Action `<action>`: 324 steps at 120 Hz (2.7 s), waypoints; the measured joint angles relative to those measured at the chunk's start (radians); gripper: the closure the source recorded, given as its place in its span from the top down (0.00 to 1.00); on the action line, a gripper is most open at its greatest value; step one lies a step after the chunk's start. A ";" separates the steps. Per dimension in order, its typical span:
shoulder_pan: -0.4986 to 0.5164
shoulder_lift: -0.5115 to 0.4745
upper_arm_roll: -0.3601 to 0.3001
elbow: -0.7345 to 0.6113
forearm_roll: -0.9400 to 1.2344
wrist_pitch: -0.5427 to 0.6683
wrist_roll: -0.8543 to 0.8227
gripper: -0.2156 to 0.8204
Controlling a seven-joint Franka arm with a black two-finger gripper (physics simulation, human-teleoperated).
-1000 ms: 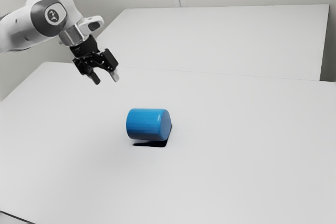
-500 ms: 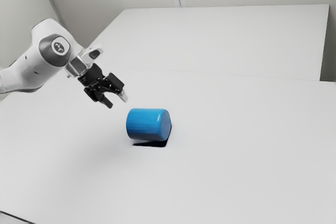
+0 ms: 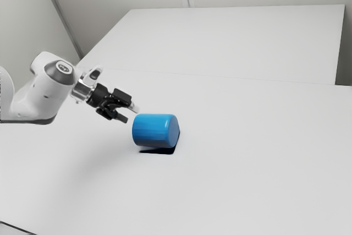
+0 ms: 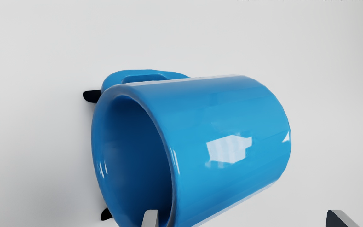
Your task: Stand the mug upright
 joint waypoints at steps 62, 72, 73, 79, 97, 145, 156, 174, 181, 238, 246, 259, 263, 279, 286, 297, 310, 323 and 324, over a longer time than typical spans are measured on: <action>0.017 0.089 0.001 -0.069 -0.367 -0.011 0.343 0.76; 0.018 0.096 0.001 -0.074 -0.406 -0.028 0.390 0.76; 0.018 0.096 0.001 -0.074 -0.409 -0.031 0.395 0.76; 0.021 0.100 0.001 -0.075 -0.429 -0.044 0.422 0.76; 0.024 0.109 0.001 -0.079 -0.481 -0.091 0.494 0.70; 0.021 0.108 -0.003 -0.079 -0.519 -0.130 0.617 0.16; 0.020 0.097 -0.004 -0.080 -0.519 -0.128 0.636 0.10; 0.010 0.047 -0.002 -0.079 -0.517 -0.123 0.660 0.06; 0.004 0.020 -0.002 -0.074 -0.512 -0.120 0.667 0.05; 0.009 -0.078 -0.071 0.100 0.157 -0.103 0.385 0.03; 0.002 -0.084 -0.078 0.107 0.252 -0.105 0.317 0.03; 0.008 -0.092 -0.088 0.115 0.394 -0.107 0.206 0.03; 0.013 -0.097 -0.097 0.115 0.433 -0.107 0.172 0.03; 0.009 -0.115 -0.136 0.111 0.576 -0.100 0.039 0.03; 0.010 -0.120 -0.156 0.103 0.630 -0.083 -0.015 0.03; 0.007 -0.132 -0.176 0.068 0.702 -0.045 -0.097 0.03; 0.009 -0.152 -0.192 0.007 0.754 0.011 -0.185 0.03; 0.008 -0.169 -0.203 -0.044 0.790 0.076 -0.262 0.03; 0.008 -0.170 -0.204 -0.046 0.792 0.080 -0.267 0.03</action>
